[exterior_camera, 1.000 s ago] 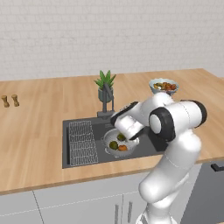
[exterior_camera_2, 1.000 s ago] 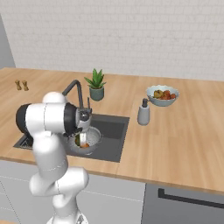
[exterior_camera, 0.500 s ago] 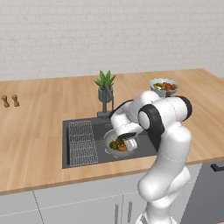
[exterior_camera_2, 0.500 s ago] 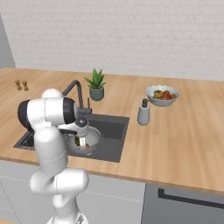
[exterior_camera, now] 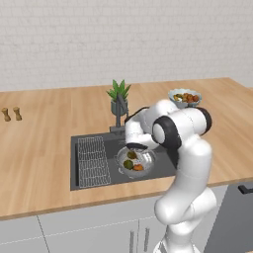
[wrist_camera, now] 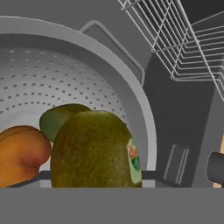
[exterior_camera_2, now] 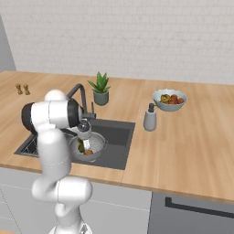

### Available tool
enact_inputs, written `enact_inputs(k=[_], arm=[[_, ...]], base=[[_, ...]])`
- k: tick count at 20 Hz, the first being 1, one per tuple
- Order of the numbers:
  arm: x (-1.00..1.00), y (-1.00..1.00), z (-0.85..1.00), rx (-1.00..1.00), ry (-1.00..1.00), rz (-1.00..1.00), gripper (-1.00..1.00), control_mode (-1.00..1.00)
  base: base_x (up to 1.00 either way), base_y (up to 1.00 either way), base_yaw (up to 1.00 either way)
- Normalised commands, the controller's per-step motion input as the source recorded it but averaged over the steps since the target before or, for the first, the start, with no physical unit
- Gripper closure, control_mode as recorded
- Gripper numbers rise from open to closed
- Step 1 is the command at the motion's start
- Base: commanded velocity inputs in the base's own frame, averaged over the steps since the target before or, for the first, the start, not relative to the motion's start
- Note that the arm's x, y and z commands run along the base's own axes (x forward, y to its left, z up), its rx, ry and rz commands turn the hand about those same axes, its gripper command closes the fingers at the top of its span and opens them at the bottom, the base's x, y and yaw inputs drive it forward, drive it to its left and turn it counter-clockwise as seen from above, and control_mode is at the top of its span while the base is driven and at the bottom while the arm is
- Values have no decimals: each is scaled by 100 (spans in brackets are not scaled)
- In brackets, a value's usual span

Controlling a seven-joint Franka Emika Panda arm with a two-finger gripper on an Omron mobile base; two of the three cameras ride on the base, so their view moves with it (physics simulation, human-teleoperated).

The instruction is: Put the colander in the sink, put the kiwi, mango, peach in the colander, and turn on the sink faucet and pour water over the colander.

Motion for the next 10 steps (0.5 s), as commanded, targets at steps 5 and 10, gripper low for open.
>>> enact_inputs(k=[5, 10], arm=[[0, 6, -89, 0, -25, 24, 100, -100], [-9, 34, -100, -5, -7, 17, 100, -100]], base=[[0, 0, 0], [0, 0, 0]])
